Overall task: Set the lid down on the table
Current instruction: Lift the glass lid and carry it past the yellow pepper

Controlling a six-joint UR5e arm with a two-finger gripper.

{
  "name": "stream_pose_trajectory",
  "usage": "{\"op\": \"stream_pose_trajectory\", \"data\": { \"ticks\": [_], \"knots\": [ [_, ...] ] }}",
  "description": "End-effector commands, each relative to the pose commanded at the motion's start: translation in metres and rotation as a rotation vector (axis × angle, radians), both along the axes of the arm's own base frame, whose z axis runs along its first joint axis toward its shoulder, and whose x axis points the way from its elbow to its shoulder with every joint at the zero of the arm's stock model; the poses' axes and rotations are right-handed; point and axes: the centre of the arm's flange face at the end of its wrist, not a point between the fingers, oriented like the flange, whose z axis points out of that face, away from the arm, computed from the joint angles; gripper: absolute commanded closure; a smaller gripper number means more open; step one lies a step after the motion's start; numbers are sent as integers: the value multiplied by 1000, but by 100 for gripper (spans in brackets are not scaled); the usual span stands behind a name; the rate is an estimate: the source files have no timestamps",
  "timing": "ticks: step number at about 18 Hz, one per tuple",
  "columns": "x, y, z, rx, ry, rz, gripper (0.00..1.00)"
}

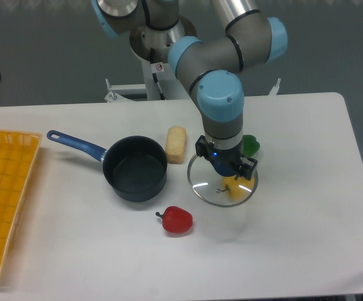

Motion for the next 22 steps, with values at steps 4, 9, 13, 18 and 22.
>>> {"op": "stream_pose_trajectory", "data": {
  "ticks": [4,9,13,18,22],
  "knots": [
    [-6,3,-1,21,29,34,39],
    [-33,-8,3,55,78,72,39],
    [-59,-13,10,67,99,95,39],
    [-80,-14,-9,53,99,100,39],
    [-91,-19,-26,12,102,92,39]
  ]
}}
